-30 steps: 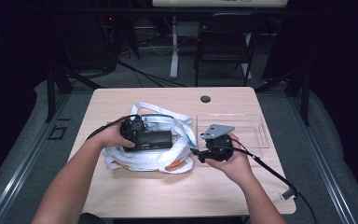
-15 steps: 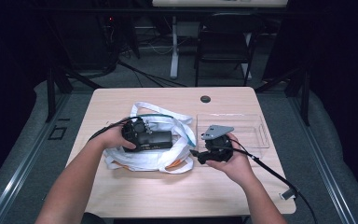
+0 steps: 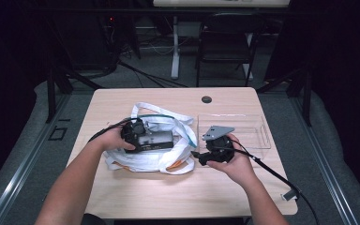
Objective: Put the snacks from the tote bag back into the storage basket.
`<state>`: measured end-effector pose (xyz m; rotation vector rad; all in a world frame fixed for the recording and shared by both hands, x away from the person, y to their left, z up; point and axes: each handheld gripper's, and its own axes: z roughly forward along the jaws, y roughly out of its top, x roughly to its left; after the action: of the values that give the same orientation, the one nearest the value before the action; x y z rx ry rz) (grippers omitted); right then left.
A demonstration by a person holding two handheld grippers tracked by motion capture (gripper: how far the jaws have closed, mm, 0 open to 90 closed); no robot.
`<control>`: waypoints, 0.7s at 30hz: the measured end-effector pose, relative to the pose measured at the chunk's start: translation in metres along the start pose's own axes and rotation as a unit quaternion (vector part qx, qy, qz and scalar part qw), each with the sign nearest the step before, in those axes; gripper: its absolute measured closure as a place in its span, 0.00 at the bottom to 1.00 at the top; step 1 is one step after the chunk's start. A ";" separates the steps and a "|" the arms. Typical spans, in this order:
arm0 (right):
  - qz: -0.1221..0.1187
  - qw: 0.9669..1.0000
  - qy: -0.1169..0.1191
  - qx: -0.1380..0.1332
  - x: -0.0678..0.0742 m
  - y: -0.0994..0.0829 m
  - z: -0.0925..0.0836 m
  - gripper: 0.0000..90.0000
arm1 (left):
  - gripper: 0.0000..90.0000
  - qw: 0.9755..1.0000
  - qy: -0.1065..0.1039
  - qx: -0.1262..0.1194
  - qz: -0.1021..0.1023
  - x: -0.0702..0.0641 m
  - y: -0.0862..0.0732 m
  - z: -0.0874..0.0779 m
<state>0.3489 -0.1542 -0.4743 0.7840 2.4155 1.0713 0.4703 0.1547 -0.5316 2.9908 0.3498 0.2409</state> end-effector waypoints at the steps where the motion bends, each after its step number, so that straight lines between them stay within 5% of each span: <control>1: 0.000 1.000 -0.002 0.000 0.000 0.000 0.000 0.27 | 0.43 1.000 0.000 -0.001 0.004 0.000 -0.001 -0.002; 21: -0.018 1.000 -0.004 0.010 -0.001 0.000 0.001 0.28 | 0.46 1.000 -0.004 -0.020 0.006 -0.006 -0.004 -0.015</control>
<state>0.3498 -0.1543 -0.4751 0.7453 2.4281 1.0307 0.4607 0.1589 -0.5188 2.9550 0.3239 0.2342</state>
